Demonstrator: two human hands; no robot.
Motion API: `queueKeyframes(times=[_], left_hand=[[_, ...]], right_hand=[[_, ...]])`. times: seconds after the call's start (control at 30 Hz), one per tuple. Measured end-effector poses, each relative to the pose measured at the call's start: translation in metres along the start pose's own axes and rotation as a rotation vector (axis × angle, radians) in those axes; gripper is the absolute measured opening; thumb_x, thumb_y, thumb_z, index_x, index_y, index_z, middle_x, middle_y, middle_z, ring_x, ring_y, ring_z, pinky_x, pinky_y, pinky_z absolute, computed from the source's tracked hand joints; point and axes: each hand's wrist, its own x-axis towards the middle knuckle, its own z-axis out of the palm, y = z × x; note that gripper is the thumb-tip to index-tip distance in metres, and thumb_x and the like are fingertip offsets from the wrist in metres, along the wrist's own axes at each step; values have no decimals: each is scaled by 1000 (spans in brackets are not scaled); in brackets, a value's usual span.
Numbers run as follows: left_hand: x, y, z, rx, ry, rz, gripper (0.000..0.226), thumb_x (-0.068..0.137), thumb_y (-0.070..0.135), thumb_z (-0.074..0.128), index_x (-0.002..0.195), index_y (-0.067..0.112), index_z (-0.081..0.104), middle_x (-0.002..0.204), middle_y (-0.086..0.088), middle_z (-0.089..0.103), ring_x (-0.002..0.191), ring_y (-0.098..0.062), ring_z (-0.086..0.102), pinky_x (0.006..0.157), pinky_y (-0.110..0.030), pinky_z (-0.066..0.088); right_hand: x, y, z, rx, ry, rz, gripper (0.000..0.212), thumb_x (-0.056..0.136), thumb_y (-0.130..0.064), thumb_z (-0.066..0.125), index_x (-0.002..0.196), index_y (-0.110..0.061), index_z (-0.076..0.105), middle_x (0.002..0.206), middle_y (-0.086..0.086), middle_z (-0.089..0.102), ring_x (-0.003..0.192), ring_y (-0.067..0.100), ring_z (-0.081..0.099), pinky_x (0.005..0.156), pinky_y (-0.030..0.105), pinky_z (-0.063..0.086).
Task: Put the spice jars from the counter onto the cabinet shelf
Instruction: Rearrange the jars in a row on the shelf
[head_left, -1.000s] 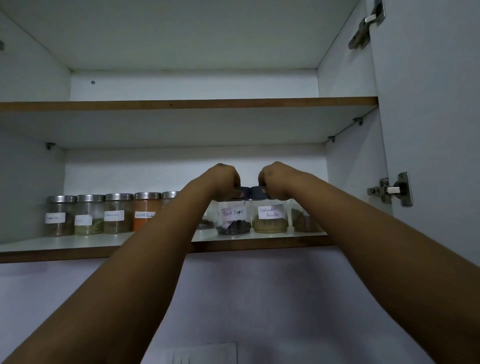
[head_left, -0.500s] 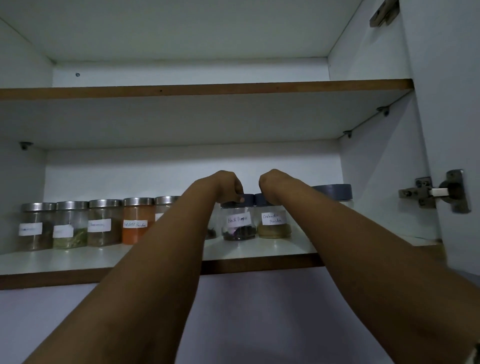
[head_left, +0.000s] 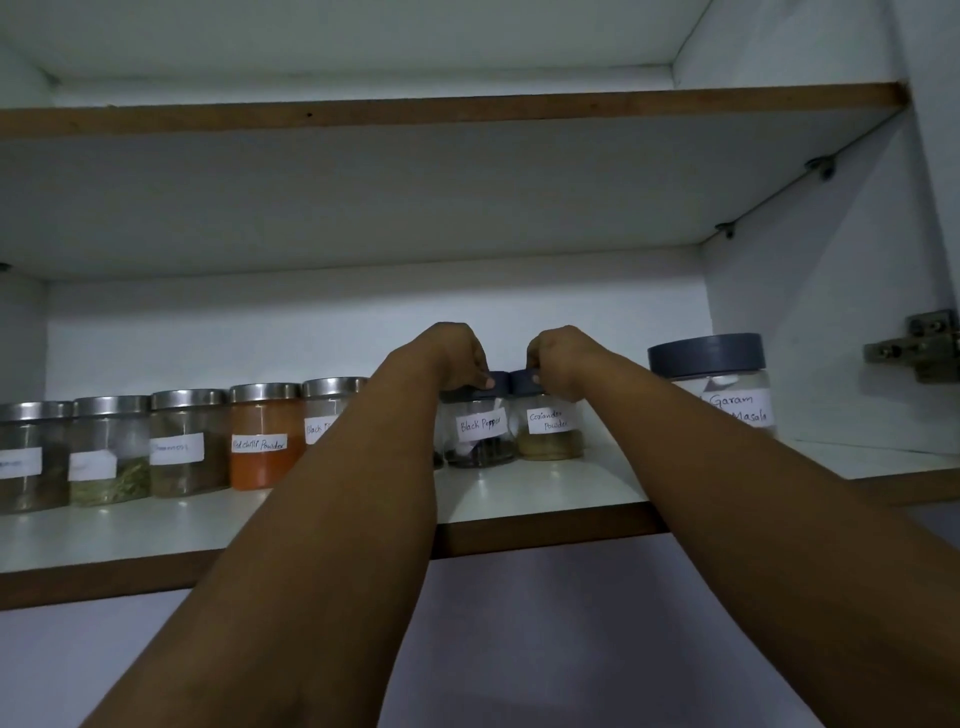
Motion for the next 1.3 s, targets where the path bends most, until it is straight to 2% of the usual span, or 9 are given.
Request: queueKeyframes(times=[0.43,0.73,0.87,0.97,1.03,1.1,1.17,1.23,1.3], left_hand=[[-3,-2,-5,-3,-9,-41,45,81,34,76,119,12,69,120,-5,67,113,-21,59,91,-29,44],[-9,-5,-11,-19,-157,-31,46,79,1,73,122,17,68,121,-6,67,96,-18,58,76,-26,47],[-16,-12,-25,-29,-85,-92,59,78,-7,71,131,17,61,135,-7,57,107,-23,63,77,-27,50],[-14,-21,-25,51,-69,-143,43,97,-5,46,140,0,47,146,-17,45,54,-8,67,42,-10,44],[-17,-24,-24,78,-69,-159,40,100,-4,36,138,-4,47,145,-18,47,43,-11,59,26,-13,32],[-14,-31,-21,-4,-24,-198,36,96,-2,49,131,0,58,137,-13,57,60,0,67,41,-9,42],[-18,-33,-19,-89,29,-193,36,85,2,70,120,9,69,125,-5,67,101,-7,67,79,-14,51],[-15,-39,-14,-84,22,-180,36,78,2,76,112,11,73,117,-4,71,105,-14,64,98,-25,48],[-17,-39,-12,-89,43,-176,34,76,0,77,109,11,74,114,-5,72,96,-12,63,97,-26,49]], right_hand=[[-7,8,5,120,-17,3,45,102,-32,43,142,-13,46,146,9,45,132,27,42,104,33,37],[-6,9,5,110,-20,-14,45,103,-29,42,144,-9,41,147,10,44,131,27,44,103,32,37],[-4,11,8,127,-9,-34,47,102,-29,46,145,-12,39,147,9,43,132,27,42,103,32,37],[-5,10,8,114,3,-29,46,101,-27,47,145,-14,40,147,7,43,131,26,43,102,30,37],[-7,10,8,98,9,-27,45,102,-26,46,144,-14,41,147,6,43,131,25,44,102,29,37],[-8,10,8,94,17,-23,44,101,-27,47,143,-14,43,146,6,44,130,25,44,102,30,38],[-7,10,8,87,25,-20,43,101,-26,47,142,-13,44,145,6,46,129,26,46,101,30,39],[-7,10,8,78,22,-12,43,101,-23,47,142,-12,44,145,7,46,128,26,47,100,30,40],[-6,8,9,68,10,-6,43,101,-21,46,143,-11,42,146,7,45,128,26,47,100,30,40]])
